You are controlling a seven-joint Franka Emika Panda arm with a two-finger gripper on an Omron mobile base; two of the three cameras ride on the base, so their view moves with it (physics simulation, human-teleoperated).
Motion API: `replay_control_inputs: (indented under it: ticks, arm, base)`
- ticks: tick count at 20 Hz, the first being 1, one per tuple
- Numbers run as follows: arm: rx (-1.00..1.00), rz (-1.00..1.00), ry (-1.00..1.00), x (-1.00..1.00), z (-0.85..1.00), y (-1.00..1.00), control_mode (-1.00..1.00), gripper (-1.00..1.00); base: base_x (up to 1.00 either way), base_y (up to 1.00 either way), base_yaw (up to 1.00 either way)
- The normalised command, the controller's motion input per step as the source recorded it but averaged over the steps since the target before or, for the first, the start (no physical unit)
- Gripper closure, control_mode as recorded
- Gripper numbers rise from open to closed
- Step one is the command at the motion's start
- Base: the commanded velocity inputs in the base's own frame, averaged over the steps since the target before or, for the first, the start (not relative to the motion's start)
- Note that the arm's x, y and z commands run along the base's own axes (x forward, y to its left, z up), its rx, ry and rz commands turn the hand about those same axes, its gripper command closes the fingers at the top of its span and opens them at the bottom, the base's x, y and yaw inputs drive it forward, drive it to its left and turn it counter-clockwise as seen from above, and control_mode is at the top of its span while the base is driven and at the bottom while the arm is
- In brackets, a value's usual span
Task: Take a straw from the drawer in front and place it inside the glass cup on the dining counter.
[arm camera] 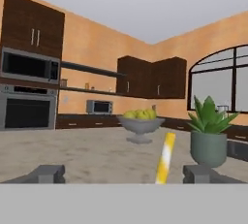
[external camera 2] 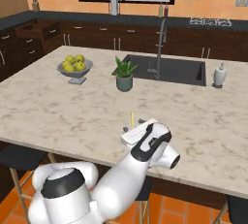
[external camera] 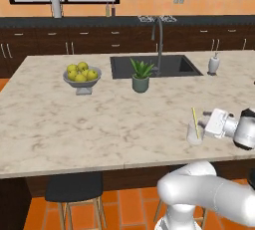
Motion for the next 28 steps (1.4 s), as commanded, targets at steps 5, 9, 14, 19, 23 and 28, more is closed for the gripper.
replay_control_inputs:
  ticks: [5, 9, 14, 19, 23, 28]
  arm:
    - [-0.10, -0.02, -0.11, -0.82, 0.86, -0.09, -1.00, -1.00]
    - [-0.18, -0.06, -0.01, -0.80, 1.00, 0.00, -1.00, -1.00]
    - [-0.28, -0.11, 0.06, -0.56, 0.89, 0.18, -1.00, -1.00]
    - [-0.32, -0.10, 0.19, -0.35, 0.51, 0.17, -1.00, -1.00]
    - [-0.30, -0.07, 0.29, -0.16, 0.33, 0.41, -1.00, -1.00]
    - [-0.32, -0.07, 0.34, -0.16, 0.07, 0.71, -1.00, -1.00]
  base:
    - [0.00, 0.00, 0.00]
    - [0.00, 0.00, 0.00]
    - [0.00, 0.00, 0.00]
    - [0.00, 0.00, 0.00]
    - [0.00, 0.00, 0.00]
    - [0.00, 0.00, 0.00]
